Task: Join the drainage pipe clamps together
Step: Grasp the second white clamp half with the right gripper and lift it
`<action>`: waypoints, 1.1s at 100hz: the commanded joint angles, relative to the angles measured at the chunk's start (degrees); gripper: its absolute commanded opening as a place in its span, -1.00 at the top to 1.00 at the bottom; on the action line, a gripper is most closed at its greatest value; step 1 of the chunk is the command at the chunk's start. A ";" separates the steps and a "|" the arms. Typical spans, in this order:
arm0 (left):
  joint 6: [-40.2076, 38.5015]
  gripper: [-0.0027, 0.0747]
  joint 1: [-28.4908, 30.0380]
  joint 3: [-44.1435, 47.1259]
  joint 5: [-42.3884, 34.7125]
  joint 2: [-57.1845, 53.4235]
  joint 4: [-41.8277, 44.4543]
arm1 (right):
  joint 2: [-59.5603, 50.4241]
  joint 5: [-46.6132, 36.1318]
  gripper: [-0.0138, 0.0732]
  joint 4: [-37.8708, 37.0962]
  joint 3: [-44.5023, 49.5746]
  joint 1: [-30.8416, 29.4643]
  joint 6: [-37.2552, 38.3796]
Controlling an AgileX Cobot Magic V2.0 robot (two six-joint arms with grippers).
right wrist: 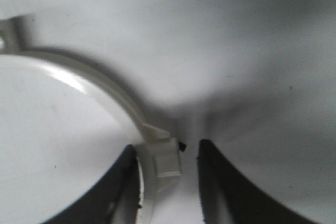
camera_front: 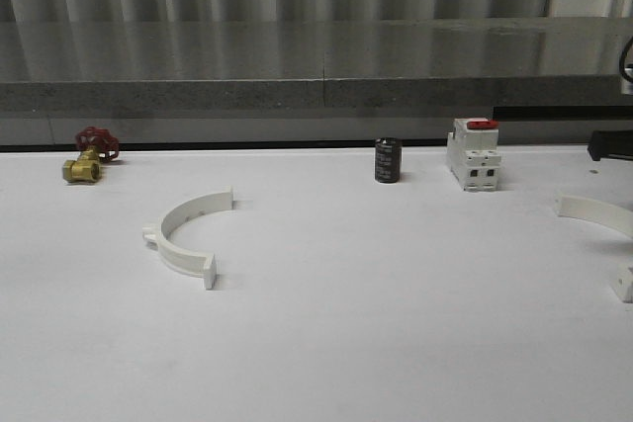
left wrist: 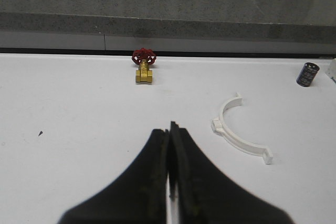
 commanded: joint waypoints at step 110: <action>0.03 0.99 0.23 -1.38 -4.19 0.51 0.09 | -7.15 10.79 0.83 0.83 -13.40 21.47 14.45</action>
